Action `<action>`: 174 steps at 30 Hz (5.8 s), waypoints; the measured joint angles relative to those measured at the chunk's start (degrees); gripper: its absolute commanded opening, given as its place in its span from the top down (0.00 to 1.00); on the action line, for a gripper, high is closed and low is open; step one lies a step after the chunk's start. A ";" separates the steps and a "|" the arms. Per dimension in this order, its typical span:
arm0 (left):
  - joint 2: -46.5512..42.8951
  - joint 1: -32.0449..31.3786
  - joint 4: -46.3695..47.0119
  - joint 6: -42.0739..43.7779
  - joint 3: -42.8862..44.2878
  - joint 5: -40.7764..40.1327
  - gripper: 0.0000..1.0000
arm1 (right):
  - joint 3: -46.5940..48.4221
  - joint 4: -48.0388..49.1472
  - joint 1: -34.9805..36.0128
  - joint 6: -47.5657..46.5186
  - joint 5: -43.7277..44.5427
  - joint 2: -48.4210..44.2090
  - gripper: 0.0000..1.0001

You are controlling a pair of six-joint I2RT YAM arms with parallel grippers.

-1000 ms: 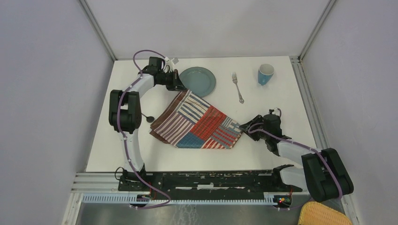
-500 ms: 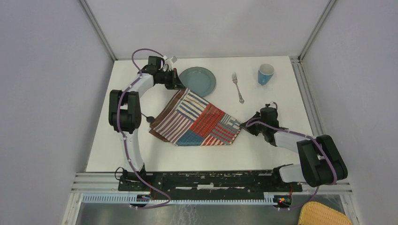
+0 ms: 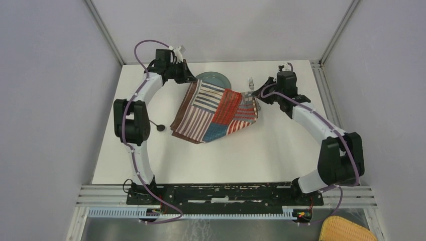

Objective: Set the dinner table for one person
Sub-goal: Flatten out the napkin at the center of the board.

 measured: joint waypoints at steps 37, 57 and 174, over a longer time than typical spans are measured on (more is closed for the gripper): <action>-5.07 -0.09 2.62 -4.42 11.47 -7.85 0.98 | 47.84 -11.26 -9.09 -8.41 -10.97 27.12 1.00; -33.35 -0.07 12.55 -5.31 -20.11 0.42 0.98 | 13.79 -1.20 -9.22 -7.56 -16.26 3.61 1.00; -53.18 9.66 45.99 -25.27 -53.27 4.13 0.98 | 0.02 11.96 -7.43 -4.66 -15.21 -12.76 1.00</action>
